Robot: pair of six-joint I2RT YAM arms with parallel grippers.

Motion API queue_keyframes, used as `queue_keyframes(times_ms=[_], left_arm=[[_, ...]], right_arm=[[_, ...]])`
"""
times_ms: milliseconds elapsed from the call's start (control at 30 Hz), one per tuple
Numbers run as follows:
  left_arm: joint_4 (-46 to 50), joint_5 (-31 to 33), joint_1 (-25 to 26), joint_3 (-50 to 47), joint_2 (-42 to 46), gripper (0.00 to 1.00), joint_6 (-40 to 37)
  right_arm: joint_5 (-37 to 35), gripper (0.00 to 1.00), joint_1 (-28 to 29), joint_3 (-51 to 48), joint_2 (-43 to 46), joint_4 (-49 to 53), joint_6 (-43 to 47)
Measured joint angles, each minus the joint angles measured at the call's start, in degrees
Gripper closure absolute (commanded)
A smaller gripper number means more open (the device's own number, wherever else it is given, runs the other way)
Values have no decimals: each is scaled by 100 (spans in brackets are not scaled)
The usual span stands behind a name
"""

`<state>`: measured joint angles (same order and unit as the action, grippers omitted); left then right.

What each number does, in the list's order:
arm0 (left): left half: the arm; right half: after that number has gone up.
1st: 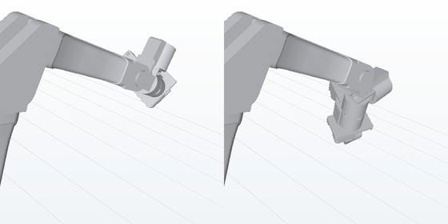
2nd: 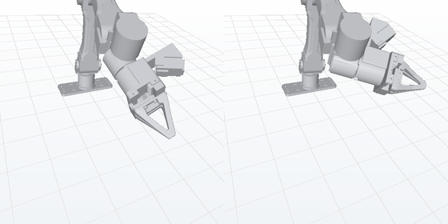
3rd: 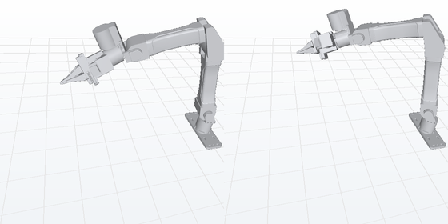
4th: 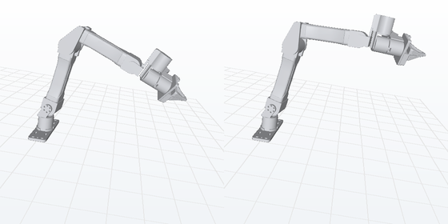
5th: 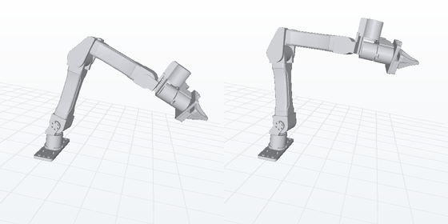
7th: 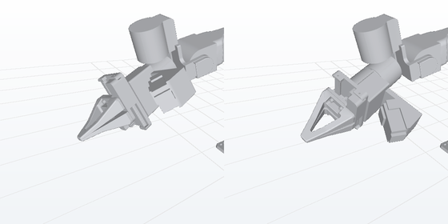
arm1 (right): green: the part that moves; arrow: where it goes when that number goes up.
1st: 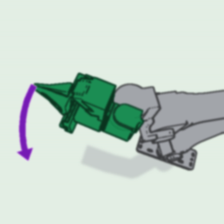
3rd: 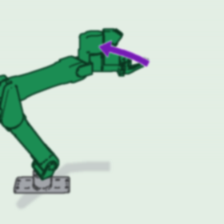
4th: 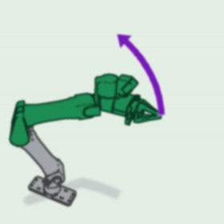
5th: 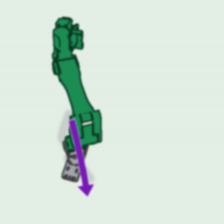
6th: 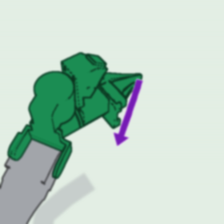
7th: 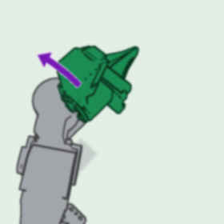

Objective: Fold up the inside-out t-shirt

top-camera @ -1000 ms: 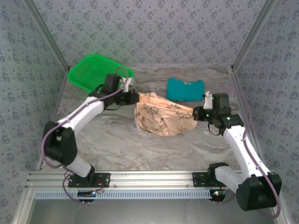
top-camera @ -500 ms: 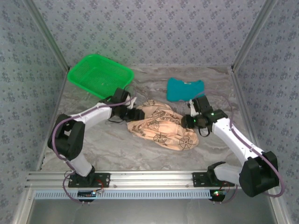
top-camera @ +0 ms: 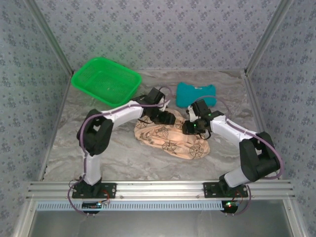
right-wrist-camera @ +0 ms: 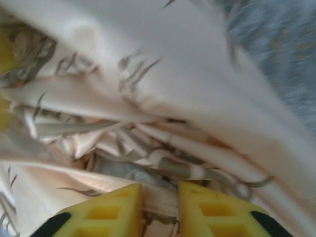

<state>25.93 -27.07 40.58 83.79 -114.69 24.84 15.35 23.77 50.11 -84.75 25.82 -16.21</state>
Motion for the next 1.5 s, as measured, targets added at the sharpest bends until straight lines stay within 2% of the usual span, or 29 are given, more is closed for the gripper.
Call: queue_keyframes(times_ms=[33, 133, 300, 367, 433, 467, 500, 533, 567, 633, 667, 733, 800, 967, 1033, 1133, 1233, 1300, 1367, 1467, 1500], left_arm=[[136, 22, 22, 109, -151, 81, -22], [402, 92, 50, 385, -452, 100, -94], [562, -17, -59, 503, -232, 100, -144], [557, -138, -203, 505, -17, 100, -125], [555, -295, -374, 533, 208, 100, -72], [551, -382, -450, 562, 306, 91, -39], [557, -468, -503, 579, 393, 78, -11], [557, -505, -522, 579, 444, 71, 0], [520, -511, -531, 599, 452, 64, 50], [431, -527, -568, 599, 417, 61, 79], [393, -529, -577, 573, 389, 61, 79], [326, -531, -603, 402, 385, 58, 74], [289, -529, -619, 118, 413, 57, 48], [437, -520, -570, -662, 750, 56, -50], [535, -503, -452, -828, 966, 55, -122], [557, -501, -68, -935, 1290, 52, -234], [437, -503, 396, -1143, 1596, 49, -339], [361, -509, 623, -1394, 1738, 48, -367], [321, -503, 682, -1602, 1738, 48, -382], [256, -407, 673, -1808, 1596, 52, -380], [229, -348, 669, -1821, 1513, 58, -380]], right_arm=[[111, 100, 22, -42, 13, -46, -15], [452, 100, 59, -160, 282, -79, 46], [1001, 100, 144, -105, 1443, 96, 326], [1016, 100, 483, -55, 1827, 195, 509], [957, 100, 1075, -85, 2109, 225, 638], [892, 100, 1429, -184, 2208, 127, 664], [778, 96, 1755, -348, 2273, -35, 662], [693, 85, 1993, -487, 2293, -146, 658], [601, 79, 2253, -693, 2293, -179, 621], [494, 72, 2643, -1093, 2179, -190, 570], [466, 65, 2723, -1231, 2079, -162, 531], [391, 55, 2664, -1353, 1902, -28, 426], [365, 51, 2337, -1340, 1961, 26, 289], [472, 52, 776, -1001, 2304, 201, -199], [511, 51, 380, -844, 2179, 251, -396], [531, 50, 400, -813, 1880, 295, -693], [485, 49, 822, -920, 1805, 278, -1005], [426, 50, 1130, -1027, 1792, 208, -1207], [367, 59, 1325, -1086, 1663, 131, -1364], [195, 85, 1432, -1086, 1261, -92, -1497], [131, 93, 1440, -1086, 1110, -170, -1547]])
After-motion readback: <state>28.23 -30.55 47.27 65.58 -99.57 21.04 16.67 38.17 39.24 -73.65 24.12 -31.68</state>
